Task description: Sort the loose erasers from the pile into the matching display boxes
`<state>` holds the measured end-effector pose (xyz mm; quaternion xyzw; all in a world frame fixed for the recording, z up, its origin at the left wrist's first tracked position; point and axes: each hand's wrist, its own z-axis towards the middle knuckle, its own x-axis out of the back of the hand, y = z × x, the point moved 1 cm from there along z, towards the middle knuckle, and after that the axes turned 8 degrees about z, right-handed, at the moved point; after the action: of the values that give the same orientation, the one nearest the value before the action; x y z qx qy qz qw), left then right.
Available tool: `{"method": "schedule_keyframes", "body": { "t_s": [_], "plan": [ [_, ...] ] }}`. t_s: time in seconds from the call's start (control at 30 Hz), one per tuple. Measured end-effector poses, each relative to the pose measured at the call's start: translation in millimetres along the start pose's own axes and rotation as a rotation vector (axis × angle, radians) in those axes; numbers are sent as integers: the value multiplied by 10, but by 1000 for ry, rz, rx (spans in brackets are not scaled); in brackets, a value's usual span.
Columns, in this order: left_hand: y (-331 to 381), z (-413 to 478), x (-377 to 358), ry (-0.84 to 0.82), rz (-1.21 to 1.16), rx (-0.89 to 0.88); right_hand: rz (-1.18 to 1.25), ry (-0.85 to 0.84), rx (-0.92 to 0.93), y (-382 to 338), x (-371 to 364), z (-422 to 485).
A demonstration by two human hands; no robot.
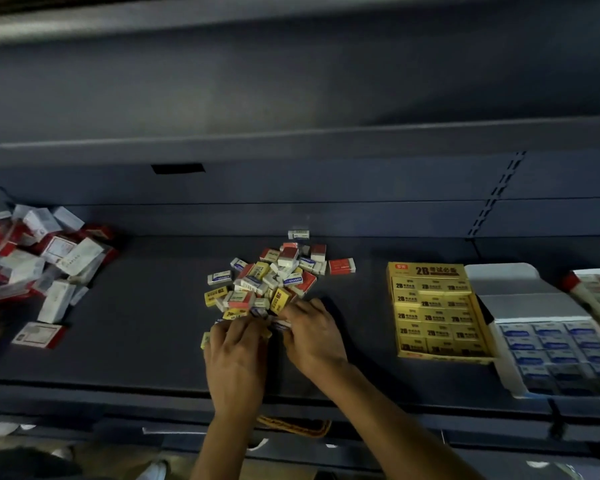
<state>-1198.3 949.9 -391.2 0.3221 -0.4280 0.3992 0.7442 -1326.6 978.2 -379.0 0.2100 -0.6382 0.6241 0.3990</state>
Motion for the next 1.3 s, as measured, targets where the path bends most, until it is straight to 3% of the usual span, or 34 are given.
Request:
{"method": "schedule_keyframes", "body": {
  "t_s": [0.47, 0.93, 1.3],
  "plan": [
    [64, -26, -54, -161, -252, -33, -10, -6, -114, 252, 238, -217],
    [126, 103, -56, -258, -154, -60, 27, 77, -89, 354, 463, -281],
    [775, 225, 49, -267, -329, -163, 42, 150, -79, 594, 892, -431]
  ]
}}
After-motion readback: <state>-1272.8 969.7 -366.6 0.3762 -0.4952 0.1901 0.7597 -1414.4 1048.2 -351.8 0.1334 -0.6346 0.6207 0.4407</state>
